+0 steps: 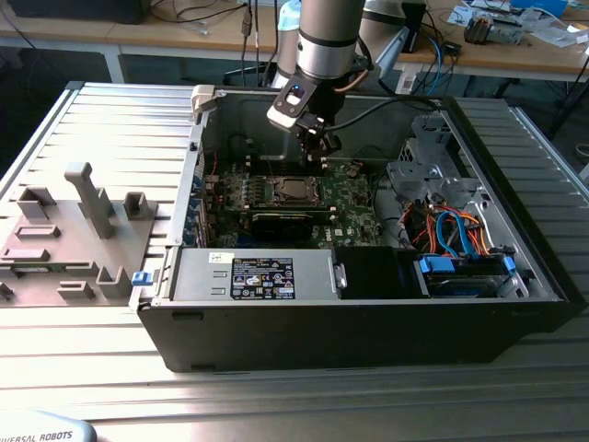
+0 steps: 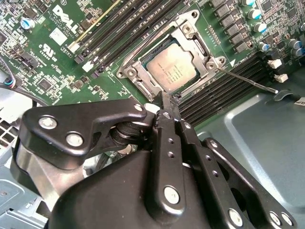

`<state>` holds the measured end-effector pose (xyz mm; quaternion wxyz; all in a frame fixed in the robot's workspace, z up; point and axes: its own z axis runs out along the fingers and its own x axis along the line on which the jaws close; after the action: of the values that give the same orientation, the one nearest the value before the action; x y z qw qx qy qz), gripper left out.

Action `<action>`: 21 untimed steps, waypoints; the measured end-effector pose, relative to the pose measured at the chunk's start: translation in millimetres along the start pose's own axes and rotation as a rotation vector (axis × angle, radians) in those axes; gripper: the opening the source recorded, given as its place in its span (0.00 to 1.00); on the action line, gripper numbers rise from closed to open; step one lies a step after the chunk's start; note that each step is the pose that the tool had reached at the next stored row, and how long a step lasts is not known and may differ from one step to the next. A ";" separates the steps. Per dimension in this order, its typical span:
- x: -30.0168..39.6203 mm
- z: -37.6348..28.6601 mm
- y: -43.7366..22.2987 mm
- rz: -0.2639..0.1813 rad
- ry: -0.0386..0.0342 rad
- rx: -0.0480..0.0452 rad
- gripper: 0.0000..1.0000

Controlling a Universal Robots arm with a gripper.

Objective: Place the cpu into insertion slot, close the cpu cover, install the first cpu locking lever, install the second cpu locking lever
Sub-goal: 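Install the first cpu locking lever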

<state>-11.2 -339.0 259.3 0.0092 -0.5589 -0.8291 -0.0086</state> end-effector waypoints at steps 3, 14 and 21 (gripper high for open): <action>0.0 0.0 0.0 -0.006 0.0000 0.0002 0.11; 0.0 0.0 0.0 -0.033 0.0001 0.0009 0.11; 0.0 0.0 0.0 -0.049 0.0001 0.0013 0.11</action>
<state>-11.2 -339.0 259.4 0.0094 -0.5383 -0.8426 -0.0084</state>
